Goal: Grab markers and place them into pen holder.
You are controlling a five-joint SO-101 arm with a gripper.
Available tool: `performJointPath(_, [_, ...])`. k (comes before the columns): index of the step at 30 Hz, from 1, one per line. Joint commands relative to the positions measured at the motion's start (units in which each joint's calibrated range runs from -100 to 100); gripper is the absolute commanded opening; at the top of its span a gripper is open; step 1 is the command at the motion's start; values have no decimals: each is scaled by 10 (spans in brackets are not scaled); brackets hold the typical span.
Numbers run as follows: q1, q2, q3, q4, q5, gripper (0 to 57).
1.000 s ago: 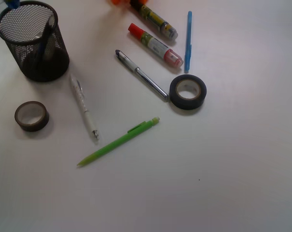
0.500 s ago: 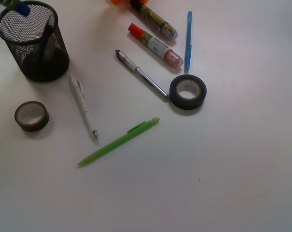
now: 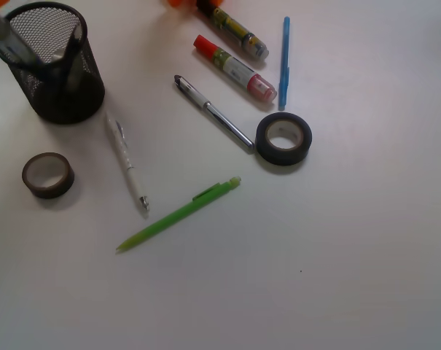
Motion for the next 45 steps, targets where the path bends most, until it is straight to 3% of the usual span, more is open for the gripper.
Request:
performJointPath(1, [-6, -26, -4, -12, 1, 309])
performJointPath(6, [-6, -26, -10, -8, 6, 306])
performJointPath(13, [-39, -17, -119, 98, 113, 306])
performJointPath(23, [-206, 0, -249, 408, 186, 306])
performJointPath(36, [-454, 43, -206, 629, 53, 305])
performJointPath(41, [-530, 41, -101, 602, -28, 304])
performJointPath(45, [-543, 42, -16, 482, -22, 304])
